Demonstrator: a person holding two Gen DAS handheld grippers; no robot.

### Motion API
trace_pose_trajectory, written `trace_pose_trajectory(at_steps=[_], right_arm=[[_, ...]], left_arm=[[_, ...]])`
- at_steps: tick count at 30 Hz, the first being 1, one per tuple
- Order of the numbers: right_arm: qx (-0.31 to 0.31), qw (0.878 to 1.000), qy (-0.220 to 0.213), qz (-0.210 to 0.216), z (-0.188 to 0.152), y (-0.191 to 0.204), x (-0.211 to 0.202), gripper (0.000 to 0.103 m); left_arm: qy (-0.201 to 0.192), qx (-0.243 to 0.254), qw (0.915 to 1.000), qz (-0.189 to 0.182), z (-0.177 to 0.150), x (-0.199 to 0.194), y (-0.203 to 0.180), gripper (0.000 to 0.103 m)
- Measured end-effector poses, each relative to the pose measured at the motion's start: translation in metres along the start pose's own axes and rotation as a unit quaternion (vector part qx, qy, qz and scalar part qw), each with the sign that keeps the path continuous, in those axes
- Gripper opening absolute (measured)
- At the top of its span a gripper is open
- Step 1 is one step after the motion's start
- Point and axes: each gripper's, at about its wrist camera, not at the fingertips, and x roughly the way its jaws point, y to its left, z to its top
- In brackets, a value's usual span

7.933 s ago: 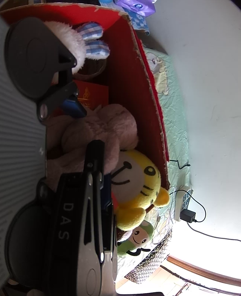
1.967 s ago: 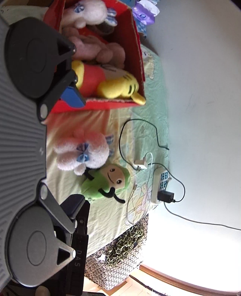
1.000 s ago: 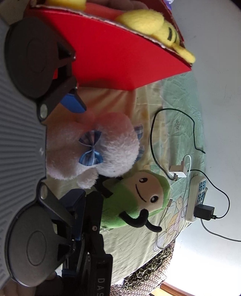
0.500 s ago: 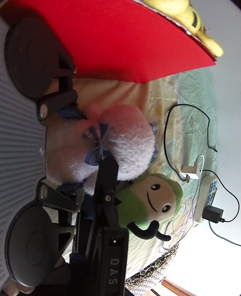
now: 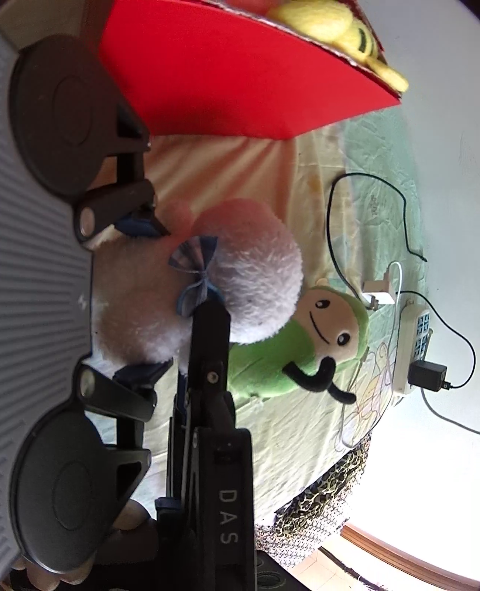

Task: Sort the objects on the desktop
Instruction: 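Grasp the white bunny with the blue bow with the right gripper, then lift the white bunny and carry it with the right gripper over the red box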

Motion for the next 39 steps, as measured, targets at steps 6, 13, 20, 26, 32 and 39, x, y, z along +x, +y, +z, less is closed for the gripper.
trace_pose_trajectory(at_steps=[6, 13, 20, 26, 32, 39], right_arm=[[-0.031, 0.999, 0.003, -0.024, -0.015, 0.013, -0.032, 0.025], [-0.044, 0.998, 0.005, -0.040, -0.029, 0.020, -0.057, 0.025], [-0.058, 0.997, -0.004, -0.059, -0.048, 0.041, -0.048, 0.025], [-0.080, 0.992, -0.050, -0.078, -0.066, 0.069, -0.053, 0.023], [-0.064, 0.987, -0.101, -0.104, -0.097, 0.089, -0.055, 0.021], [-0.044, 0.978, -0.167, -0.114, -0.135, 0.115, -0.056, 0.020]], left_arm=[[0.003, 0.011, 0.9999, -0.010, -0.019, -0.018, -0.017, 0.065], [0.004, 0.041, 0.9988, -0.025, -0.043, -0.041, -0.035, 0.065], [0.004, 0.073, 0.9935, -0.087, -0.062, -0.065, -0.042, 0.065], [0.002, 0.124, 0.9849, -0.122, -0.066, -0.077, -0.033, 0.063], [-0.021, 0.143, 0.9796, -0.139, -0.064, -0.099, -0.001, 0.063], [-0.071, 0.174, 0.9677, -0.168, -0.055, -0.129, 0.021, 0.063]])
